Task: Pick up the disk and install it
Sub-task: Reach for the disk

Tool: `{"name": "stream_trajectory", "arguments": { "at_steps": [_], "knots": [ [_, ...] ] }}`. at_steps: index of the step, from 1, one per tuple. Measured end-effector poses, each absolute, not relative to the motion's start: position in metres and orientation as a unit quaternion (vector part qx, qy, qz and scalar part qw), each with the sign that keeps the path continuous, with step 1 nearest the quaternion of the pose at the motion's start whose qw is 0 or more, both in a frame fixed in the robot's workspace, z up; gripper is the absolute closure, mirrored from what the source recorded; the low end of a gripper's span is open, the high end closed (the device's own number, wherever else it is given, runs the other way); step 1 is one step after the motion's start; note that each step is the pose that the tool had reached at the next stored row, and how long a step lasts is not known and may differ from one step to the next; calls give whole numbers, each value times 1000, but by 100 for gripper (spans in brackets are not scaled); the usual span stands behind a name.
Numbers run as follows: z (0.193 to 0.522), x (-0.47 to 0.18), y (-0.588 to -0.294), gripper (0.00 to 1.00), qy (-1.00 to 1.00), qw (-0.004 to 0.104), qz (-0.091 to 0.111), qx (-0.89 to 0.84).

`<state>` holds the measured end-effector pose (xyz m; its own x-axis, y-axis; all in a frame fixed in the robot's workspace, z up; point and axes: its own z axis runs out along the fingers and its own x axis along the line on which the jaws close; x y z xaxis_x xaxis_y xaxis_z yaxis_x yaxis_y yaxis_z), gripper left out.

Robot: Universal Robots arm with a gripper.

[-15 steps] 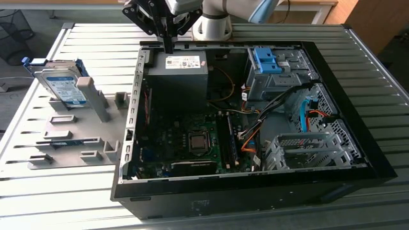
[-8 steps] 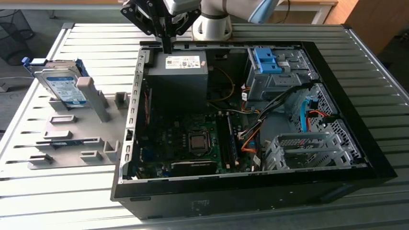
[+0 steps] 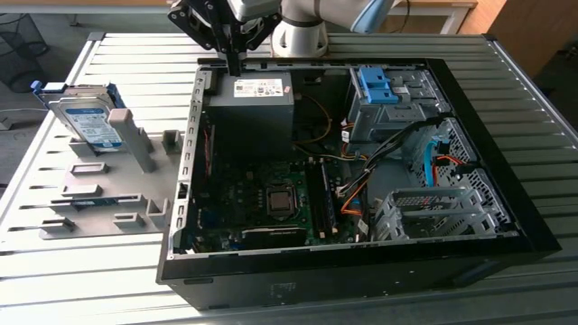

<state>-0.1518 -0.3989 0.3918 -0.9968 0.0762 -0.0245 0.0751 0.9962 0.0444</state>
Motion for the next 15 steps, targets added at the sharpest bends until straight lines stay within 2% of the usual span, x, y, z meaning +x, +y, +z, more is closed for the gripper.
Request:
{"name": "stream_trajectory", "arguments": {
  "at_steps": [15],
  "knots": [
    [391, -158, -399, 89, 999, 13, 22, 38]
  ]
}}
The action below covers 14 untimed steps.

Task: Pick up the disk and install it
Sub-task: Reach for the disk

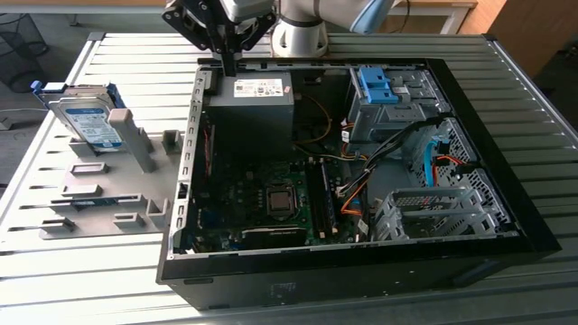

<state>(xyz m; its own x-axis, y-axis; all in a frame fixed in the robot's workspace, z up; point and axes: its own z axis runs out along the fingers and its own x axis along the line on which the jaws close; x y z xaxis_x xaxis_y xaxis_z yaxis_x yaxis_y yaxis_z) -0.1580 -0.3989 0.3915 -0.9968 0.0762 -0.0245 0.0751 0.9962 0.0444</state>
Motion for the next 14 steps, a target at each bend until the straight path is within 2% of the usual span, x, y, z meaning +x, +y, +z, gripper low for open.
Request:
{"name": "stream_trajectory", "arguments": {
  "at_steps": [14],
  "knots": [
    [391, -166, -399, 89, 999, 13, 22, 38]
  ]
}}
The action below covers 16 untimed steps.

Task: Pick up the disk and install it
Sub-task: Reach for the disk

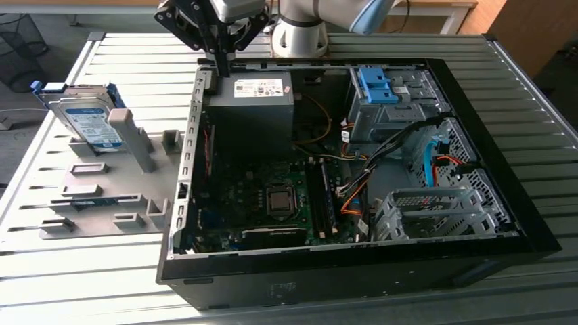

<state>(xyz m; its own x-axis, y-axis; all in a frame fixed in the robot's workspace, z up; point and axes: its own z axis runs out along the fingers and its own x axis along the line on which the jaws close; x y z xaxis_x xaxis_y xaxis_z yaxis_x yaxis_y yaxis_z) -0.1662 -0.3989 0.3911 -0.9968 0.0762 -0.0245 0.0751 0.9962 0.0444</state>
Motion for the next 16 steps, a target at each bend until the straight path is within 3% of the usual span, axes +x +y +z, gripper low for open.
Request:
{"name": "stream_trajectory", "arguments": {
  "at_steps": [16],
  "knots": [
    [390, -175, -399, 89, 999, 13, 22, 38]
  ]
}}
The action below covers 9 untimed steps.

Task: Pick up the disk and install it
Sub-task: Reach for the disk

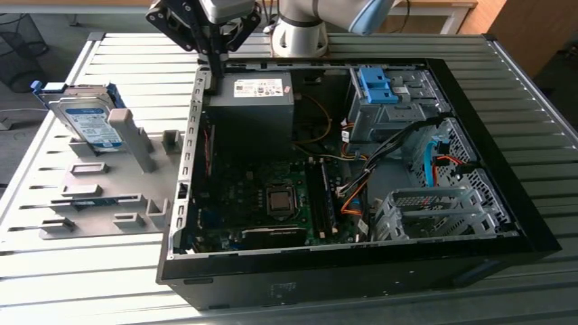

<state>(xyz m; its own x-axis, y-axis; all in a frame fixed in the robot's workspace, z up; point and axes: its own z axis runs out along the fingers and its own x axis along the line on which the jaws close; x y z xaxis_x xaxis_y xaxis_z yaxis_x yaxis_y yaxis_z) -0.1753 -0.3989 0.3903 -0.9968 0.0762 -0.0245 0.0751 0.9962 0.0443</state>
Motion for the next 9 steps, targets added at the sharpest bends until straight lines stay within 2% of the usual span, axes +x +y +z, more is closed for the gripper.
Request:
{"name": "stream_trajectory", "arguments": {
  "at_steps": [9],
  "knots": [
    [390, -182, -399, 89, 999, 13, 22, 38]
  ]
}}
